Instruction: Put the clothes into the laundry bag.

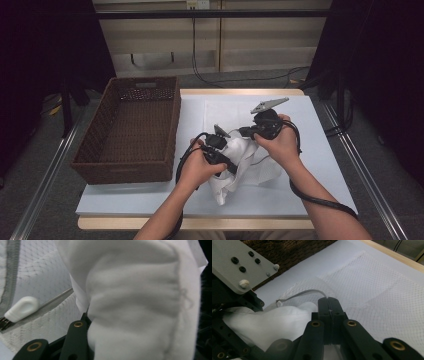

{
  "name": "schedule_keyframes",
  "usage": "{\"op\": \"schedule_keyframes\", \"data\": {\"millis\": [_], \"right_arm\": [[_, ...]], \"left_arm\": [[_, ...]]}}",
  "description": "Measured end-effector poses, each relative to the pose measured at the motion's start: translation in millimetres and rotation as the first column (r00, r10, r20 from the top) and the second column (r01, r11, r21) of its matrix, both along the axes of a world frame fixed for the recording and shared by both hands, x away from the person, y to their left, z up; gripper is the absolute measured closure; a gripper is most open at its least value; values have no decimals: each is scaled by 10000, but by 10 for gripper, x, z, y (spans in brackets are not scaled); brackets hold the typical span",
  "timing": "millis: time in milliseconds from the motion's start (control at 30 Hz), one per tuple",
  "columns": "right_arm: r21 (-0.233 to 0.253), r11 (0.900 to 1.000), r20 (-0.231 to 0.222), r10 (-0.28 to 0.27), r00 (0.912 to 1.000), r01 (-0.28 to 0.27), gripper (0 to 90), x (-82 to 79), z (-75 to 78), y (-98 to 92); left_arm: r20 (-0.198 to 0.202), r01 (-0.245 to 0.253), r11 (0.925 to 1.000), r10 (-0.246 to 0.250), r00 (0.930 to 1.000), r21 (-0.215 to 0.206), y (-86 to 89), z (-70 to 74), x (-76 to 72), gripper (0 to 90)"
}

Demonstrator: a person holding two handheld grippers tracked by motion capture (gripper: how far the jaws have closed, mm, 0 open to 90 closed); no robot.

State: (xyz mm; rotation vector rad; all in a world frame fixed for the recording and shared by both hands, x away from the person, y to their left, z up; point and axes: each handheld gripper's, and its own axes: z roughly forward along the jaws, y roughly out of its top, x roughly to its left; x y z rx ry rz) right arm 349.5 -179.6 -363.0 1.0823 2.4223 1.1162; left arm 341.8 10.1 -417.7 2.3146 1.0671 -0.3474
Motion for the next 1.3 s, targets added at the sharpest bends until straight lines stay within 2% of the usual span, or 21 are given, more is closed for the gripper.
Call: {"op": "schedule_keyframes", "data": {"millis": [33,100,133,200,300,333,433,467,500,667,700,733,800,867,1167,1300], "right_arm": [[-19,10000,5,-19,10000,19,900,-1,2,-2],[-24,10000,1,28,10000,-28,900,-3,5,-5],[-29,10000,-11,42,10000,-42,900,-4,5,-5],[-36,10000,2,51,10000,-51,900,-6,5,-5],[-12,10000,11,38,10000,-38,900,-11,9,1],[-32,10000,24,10,10000,-10,900,-12,11,3],[-17,10000,20,-14,10000,14,900,-17,15,4],[-28,10000,21,-18,10000,18,900,-20,15,5],[-35,10000,24,-31,10000,31,900,-23,15,6],[16,10000,30,-39,10000,39,900,-23,10,-1],[16,10000,28,-50,10000,50,900,-24,12,0],[-12,10000,37,-89,10000,89,900,-25,14,0],[-35,9999,40,-111,9999,112,900,-26,22,2],[5,10000,74,-43,10000,43,900,-22,28,0],[-23,10000,86,-91,9999,91,900,-34,50,10],[-32,9999,112,-111,9999,111,900,-39,53,13]], "left_arm": [[-41,128,9999,-128,9999,24,5,-3,11,614],[-11,-18,10000,18,10000,-29,-5,-13,12,614],[-32,-254,9996,253,9997,-149,-20,-14,4,614],[21,74,9999,-74,10000,-82,-11,5,22,613],[-82,-136,9999,135,9999,-100,-24,29,22,613],[-67,6,9999,-7,10000,-124,-21,27,30,613],[-25,8,10000,-8,10000,-89,-27,15,44,612],[-58,-341,9991,339,9994,-259,-47,10,32,611],[34,-134,9998,134,9999,-123,-37,11,44,611],[77,-219,9995,221,9997,-233,-47,17,61,611],[65,-197,9997,198,9998,-137,-47,24,65,610],[-7,-194,9995,194,9998,-253,-53,21,70,610],[59,-103,9997,105,9999,-217,-56,21,81,610],[78,-171,9998,173,9998,-134,-71,28,80,610],[239,-213,9993,220,9995,-302,-103,24,100,608],[168,-294,9990,299,9994,-329,-117,34,103,607]]}}
